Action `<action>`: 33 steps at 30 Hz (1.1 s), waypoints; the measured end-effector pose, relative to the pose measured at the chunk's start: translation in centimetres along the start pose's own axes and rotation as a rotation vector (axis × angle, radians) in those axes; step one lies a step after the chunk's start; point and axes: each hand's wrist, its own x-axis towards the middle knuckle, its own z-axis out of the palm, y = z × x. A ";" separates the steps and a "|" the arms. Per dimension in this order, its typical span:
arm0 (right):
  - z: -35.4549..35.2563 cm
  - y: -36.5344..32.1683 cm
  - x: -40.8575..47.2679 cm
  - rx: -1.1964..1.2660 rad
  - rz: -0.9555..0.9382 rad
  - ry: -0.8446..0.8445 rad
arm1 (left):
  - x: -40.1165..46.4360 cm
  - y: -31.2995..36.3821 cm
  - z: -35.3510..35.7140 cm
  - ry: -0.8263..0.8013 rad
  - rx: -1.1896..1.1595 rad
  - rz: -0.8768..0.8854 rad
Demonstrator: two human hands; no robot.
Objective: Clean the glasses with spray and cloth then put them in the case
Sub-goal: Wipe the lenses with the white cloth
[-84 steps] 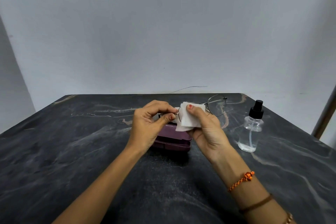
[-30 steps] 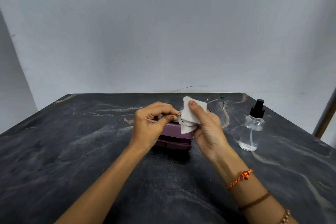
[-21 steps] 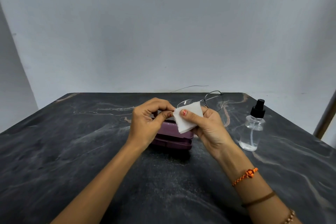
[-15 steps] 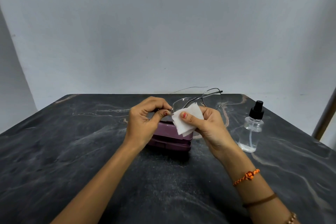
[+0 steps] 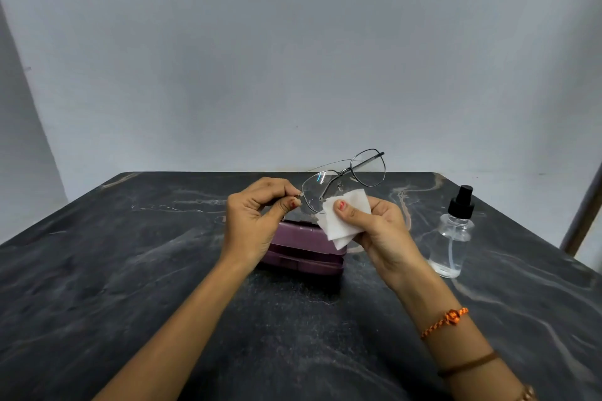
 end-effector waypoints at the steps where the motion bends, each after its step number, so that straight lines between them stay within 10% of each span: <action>1: -0.1 0.0 0.0 0.011 0.003 0.011 | 0.0 0.0 0.0 0.007 -0.013 -0.008; 15: -4.4 1.1 1.6 -0.089 0.140 0.489 | 0.1 -0.8 -0.5 0.099 -0.020 -0.040; 33: -5.6 3.2 1.4 -1.064 0.060 0.443 | 0.3 -1.8 -0.9 0.251 -0.037 -0.078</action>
